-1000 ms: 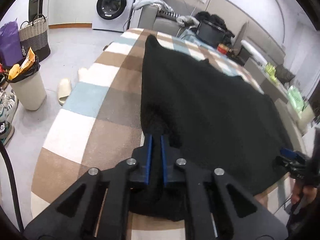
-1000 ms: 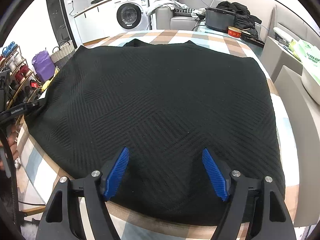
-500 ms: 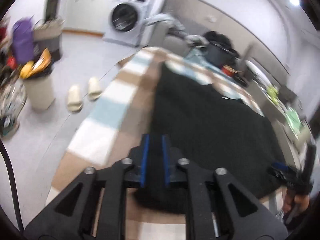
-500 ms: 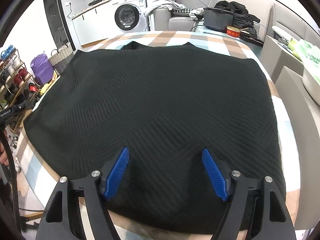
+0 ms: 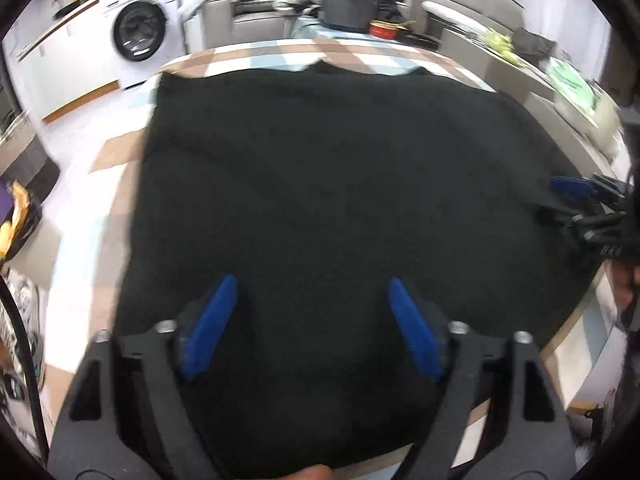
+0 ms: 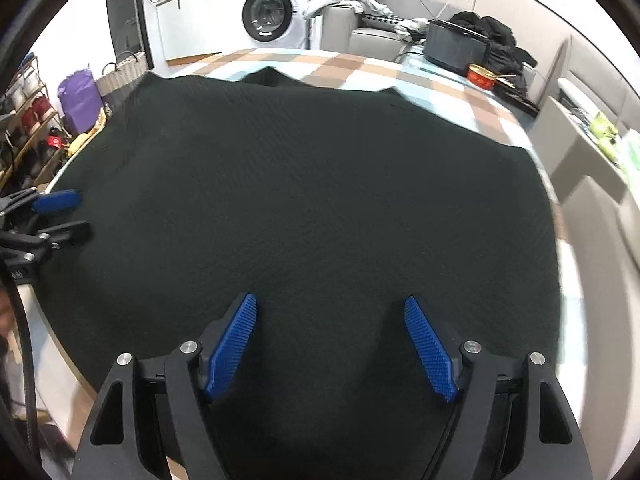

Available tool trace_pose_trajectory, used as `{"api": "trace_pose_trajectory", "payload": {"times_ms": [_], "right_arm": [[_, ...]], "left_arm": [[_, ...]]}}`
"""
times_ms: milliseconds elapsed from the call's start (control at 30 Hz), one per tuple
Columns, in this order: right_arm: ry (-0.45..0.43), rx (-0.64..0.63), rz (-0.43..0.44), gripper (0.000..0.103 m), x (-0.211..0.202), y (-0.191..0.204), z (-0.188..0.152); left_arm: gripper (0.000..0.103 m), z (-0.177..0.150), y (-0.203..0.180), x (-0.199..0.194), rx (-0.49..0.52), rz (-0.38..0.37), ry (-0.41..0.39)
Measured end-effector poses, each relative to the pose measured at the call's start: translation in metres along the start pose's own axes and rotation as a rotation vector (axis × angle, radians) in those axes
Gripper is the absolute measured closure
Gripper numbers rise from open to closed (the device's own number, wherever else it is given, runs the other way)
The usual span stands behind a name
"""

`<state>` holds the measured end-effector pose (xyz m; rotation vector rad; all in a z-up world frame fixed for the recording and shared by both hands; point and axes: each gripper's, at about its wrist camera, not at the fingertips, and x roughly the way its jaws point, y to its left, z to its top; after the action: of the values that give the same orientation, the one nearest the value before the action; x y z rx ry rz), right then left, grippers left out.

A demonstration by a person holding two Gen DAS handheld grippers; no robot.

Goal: Fold small clothes

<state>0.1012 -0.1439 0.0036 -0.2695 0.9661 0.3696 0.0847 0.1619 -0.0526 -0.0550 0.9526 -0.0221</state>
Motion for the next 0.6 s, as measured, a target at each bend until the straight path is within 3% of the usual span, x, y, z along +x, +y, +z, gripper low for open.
{"api": "trace_pose_trajectory", "payload": {"times_ms": [100,200,233,333,500,600], "right_arm": [[0.024,0.076,-0.115,0.024,-0.004,-0.039,-0.011],[0.029,0.173,-0.087,0.024,-0.006,-0.065,-0.017],[0.03,0.178,-0.097,0.024,-0.007,-0.067,-0.017],[0.007,0.161,-0.089,0.024,-0.01,-0.055,-0.009],[-0.023,0.121,-0.028,0.024,0.0,-0.025,0.018],[-0.006,0.101,-0.011,0.024,0.014,-0.011,0.032]], "left_arm": [[0.021,-0.005,0.021,-0.01,-0.038,-0.072,-0.03],[0.019,-0.006,0.033,-0.007,-0.057,0.056,0.008],[0.019,-0.005,0.036,-0.006,-0.078,0.061,0.014],[0.019,0.007,0.04,-0.006,-0.136,-0.019,-0.003],[0.011,0.042,0.018,0.008,-0.079,-0.062,-0.044],[0.01,0.056,0.005,0.034,-0.034,-0.04,0.018]]}}
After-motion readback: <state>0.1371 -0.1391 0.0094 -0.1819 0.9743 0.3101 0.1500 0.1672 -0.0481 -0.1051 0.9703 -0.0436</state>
